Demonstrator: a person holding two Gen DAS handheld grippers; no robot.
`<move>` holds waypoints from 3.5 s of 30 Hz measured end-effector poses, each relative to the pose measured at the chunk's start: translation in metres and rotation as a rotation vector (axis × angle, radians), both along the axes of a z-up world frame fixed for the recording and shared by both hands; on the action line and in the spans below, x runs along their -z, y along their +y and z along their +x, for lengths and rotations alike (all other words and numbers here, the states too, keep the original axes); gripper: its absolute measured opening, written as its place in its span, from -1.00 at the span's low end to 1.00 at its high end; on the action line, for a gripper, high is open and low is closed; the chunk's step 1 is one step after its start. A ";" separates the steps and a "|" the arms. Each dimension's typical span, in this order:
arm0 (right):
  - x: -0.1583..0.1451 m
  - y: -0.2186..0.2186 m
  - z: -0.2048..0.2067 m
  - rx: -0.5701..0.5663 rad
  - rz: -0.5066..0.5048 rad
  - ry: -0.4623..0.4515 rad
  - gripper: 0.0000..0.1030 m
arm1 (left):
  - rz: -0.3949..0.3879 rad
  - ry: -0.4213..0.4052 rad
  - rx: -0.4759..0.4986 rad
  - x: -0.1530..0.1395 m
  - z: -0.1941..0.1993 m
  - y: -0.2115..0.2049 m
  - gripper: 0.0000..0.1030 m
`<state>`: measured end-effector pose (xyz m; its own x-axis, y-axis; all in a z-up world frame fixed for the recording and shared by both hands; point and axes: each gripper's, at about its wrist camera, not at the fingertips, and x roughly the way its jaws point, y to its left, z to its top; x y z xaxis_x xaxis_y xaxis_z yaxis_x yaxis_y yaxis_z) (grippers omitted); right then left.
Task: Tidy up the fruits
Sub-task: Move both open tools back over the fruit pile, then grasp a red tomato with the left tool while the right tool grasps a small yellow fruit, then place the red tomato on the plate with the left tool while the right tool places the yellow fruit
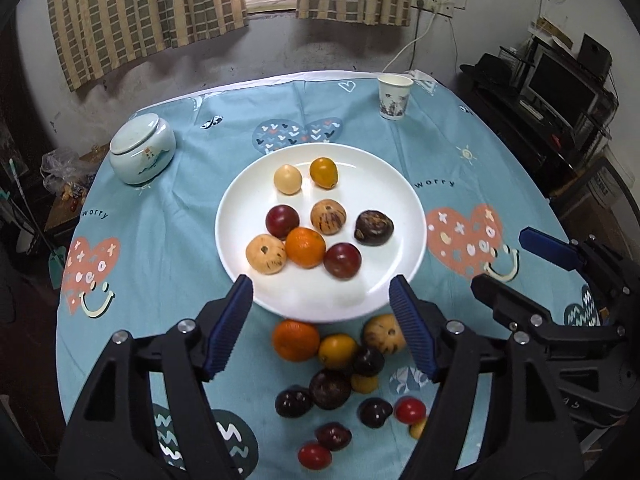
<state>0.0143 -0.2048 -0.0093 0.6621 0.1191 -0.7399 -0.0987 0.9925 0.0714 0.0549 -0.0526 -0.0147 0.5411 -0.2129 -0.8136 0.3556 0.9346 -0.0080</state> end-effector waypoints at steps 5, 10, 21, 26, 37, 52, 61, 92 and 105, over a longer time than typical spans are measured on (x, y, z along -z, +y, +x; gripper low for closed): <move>0.014 -0.004 -0.025 -0.010 0.049 0.026 0.34 | 0.043 -0.010 0.003 0.002 -0.020 -0.001 0.44; 0.031 0.006 -0.048 -0.050 0.065 0.054 0.34 | 0.080 -0.023 -0.001 0.003 -0.033 0.000 0.44; 0.072 0.041 -0.085 -0.185 -0.040 0.132 0.34 | 0.055 0.003 -0.070 0.009 -0.043 0.034 0.46; 0.107 0.048 -0.097 -0.235 -0.091 0.220 0.34 | 0.007 0.053 -0.137 0.025 -0.052 0.076 0.47; 0.129 0.063 -0.078 -0.259 -0.087 0.308 -0.16 | 0.031 0.199 -0.106 0.076 -0.092 0.091 0.47; 0.110 0.054 -0.088 -0.265 0.047 0.321 -0.46 | 0.082 0.301 0.001 0.126 -0.088 0.054 0.19; 0.103 0.044 -0.091 -0.246 0.060 0.303 -0.46 | -0.006 0.324 0.052 0.112 -0.093 0.058 -0.39; 0.038 0.023 0.119 -0.160 -0.040 0.072 -0.46 | -0.023 0.157 0.006 0.053 0.085 -0.005 -0.37; 0.065 0.013 0.161 -0.143 -0.010 0.107 0.06 | -0.002 0.138 -0.029 0.066 0.115 -0.003 -0.02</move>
<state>0.1753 -0.1920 -0.0739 0.5562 0.1993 -0.8068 -0.2317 0.9695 0.0798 0.1701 -0.0554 -0.0806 0.4300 -0.2002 -0.8803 0.3235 0.9445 -0.0567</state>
